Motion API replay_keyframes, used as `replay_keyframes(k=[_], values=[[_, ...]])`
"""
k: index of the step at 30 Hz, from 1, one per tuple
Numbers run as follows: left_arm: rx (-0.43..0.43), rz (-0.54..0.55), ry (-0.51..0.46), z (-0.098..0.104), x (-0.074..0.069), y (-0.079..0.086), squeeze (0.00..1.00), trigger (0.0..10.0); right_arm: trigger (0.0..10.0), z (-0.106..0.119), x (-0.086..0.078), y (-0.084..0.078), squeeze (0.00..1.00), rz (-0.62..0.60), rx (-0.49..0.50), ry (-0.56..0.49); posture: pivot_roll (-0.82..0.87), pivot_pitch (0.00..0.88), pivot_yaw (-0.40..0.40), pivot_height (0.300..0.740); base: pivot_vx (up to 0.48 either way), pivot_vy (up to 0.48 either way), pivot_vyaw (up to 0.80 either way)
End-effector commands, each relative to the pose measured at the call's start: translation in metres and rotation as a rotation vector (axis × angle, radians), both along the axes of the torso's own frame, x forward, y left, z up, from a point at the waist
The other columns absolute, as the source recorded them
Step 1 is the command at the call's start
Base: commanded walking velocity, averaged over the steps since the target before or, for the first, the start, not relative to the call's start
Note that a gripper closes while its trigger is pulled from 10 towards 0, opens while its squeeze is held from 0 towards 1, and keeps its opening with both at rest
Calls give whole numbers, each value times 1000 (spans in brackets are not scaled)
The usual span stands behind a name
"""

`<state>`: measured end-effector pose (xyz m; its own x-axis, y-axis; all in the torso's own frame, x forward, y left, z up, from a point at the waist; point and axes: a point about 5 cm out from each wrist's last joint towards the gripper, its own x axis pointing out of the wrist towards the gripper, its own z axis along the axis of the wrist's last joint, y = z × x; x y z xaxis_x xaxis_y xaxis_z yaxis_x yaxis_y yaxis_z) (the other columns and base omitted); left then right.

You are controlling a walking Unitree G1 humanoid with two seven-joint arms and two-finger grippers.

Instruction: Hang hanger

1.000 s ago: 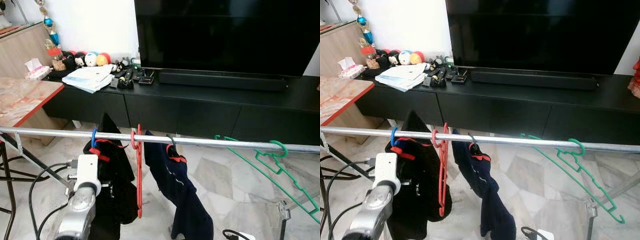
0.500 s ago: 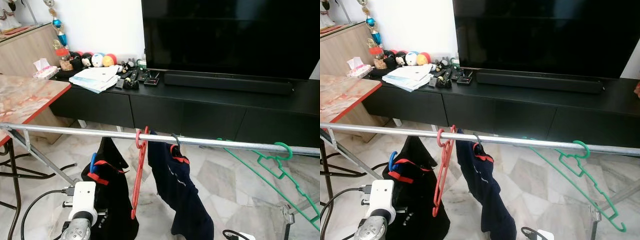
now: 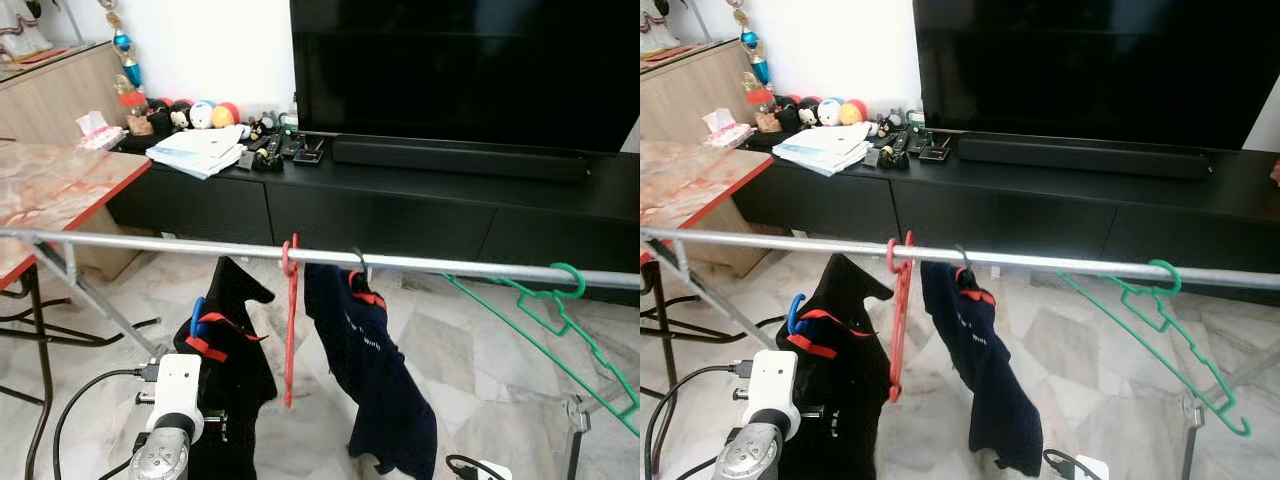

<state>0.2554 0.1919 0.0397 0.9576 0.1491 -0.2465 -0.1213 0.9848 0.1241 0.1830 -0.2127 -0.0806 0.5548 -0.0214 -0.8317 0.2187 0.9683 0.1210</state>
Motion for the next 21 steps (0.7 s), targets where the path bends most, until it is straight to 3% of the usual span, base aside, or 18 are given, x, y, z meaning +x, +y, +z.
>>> replay_keyframes(k=[1,9,21], values=[[2,5,-31,9,4,3,0,10000,10000,-1,-1,3,0,-5,9,4,-49,0,78,740,-304,0,0],[6,10,-33,11,3,4,0,10000,10000,-1,-1,3,0,-7,10,3,-44,0,76,740,-300,0,0],[-20,35,-16,12,4,6,0,10000,10000,-1,-1,4,0,-11,14,1,-38,0,75,740,0,40,0]])
